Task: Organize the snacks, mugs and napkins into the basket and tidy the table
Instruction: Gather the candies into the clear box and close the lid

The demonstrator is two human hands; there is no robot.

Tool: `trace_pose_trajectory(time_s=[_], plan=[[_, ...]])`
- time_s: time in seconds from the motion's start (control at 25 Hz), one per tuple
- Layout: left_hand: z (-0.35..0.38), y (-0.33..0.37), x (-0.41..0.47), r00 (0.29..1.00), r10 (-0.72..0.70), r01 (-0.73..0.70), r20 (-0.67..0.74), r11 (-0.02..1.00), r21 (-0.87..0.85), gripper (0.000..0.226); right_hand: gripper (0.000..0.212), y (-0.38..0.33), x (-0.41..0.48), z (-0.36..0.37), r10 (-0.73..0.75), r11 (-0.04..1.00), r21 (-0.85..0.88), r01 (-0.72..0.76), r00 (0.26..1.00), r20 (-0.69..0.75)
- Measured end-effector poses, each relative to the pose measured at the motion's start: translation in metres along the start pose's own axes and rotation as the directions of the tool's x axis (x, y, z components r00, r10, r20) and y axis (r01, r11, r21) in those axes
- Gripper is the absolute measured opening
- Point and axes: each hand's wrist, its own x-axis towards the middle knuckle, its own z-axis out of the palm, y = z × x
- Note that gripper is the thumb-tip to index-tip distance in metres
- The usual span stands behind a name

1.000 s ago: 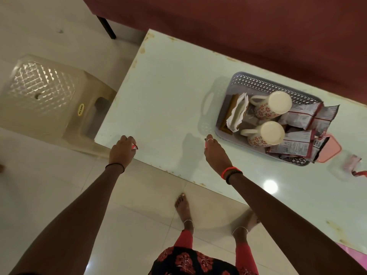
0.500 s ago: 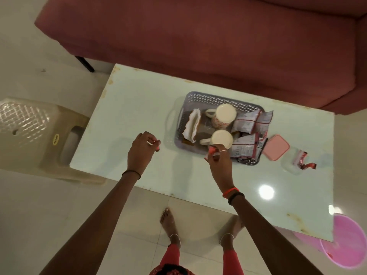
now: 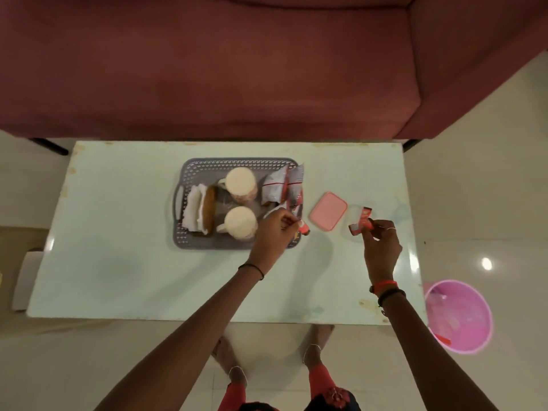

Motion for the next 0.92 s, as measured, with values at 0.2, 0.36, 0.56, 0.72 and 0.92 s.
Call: trace_pose_trajectory(time_s=[0.2, 0.36, 0.56, 0.72, 0.92], plan=[[0.105, 0.031, 0.025, 0.987, -0.063, 0.060, 0.145, 0.998, 0.022, 0.011, 0.014, 0.029, 0.044, -0.045, 0.093, 0.996, 0.000, -0.094, 0.995, -0.034], [0.167, 0.037, 0.044, 0.975, -0.095, 0.084, 0.202, 0.995, 0.062, 0.008, 0.013, 0.050, 0.071, -0.063, 0.144, 0.990, 0.009, -0.143, 0.989, -0.034], [0.197, 0.023, 0.055, 0.960, -0.127, 0.064, 0.250, 0.967, 0.247, 0.011, 0.010, 0.058, 0.090, -0.065, 0.158, 0.985, 0.064, -0.159, 0.987, 0.021], [0.192, 0.010, 0.059, 0.951, -0.117, 0.033, 0.285, 0.959, 0.282, 0.019, 0.014, 0.056, 0.106, -0.055, 0.142, 0.989, 0.008, -0.145, 0.977, 0.162], [0.174, 0.002, 0.068, 0.990, -0.082, 0.044, 0.114, 0.952, 0.302, 0.020, 0.018, 0.051, 0.133, -0.036, 0.090, 0.980, -0.196, -0.033, 0.952, 0.291]])
